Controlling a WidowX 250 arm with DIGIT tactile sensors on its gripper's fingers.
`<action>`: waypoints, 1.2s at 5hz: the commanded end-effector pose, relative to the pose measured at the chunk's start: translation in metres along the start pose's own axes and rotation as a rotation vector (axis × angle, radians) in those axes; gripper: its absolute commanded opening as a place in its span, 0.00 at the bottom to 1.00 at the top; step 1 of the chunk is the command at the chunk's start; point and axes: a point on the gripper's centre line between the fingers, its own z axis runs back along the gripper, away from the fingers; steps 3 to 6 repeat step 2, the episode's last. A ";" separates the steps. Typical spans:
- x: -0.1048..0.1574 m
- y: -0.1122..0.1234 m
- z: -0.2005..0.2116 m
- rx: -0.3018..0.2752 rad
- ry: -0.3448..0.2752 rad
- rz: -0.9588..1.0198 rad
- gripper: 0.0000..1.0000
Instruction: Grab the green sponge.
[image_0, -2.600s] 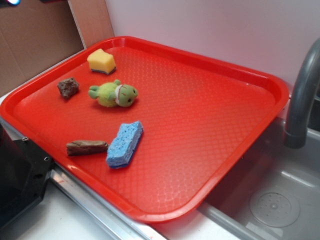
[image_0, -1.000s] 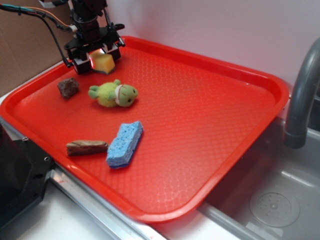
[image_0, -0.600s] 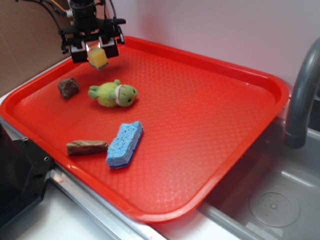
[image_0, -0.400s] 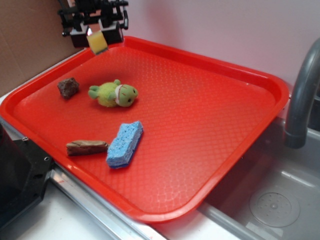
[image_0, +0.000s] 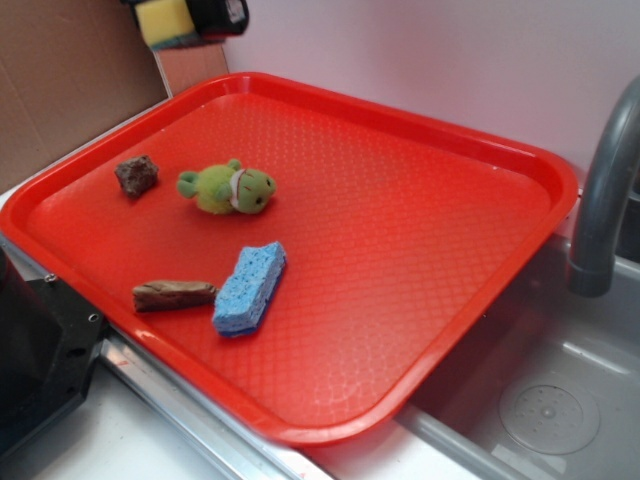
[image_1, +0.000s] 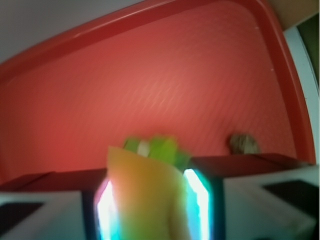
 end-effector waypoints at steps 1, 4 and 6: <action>-0.042 -0.004 0.031 0.017 -0.120 -0.161 0.00; -0.032 0.004 0.027 0.046 -0.096 -0.112 0.00; -0.032 0.004 0.027 0.046 -0.096 -0.112 0.00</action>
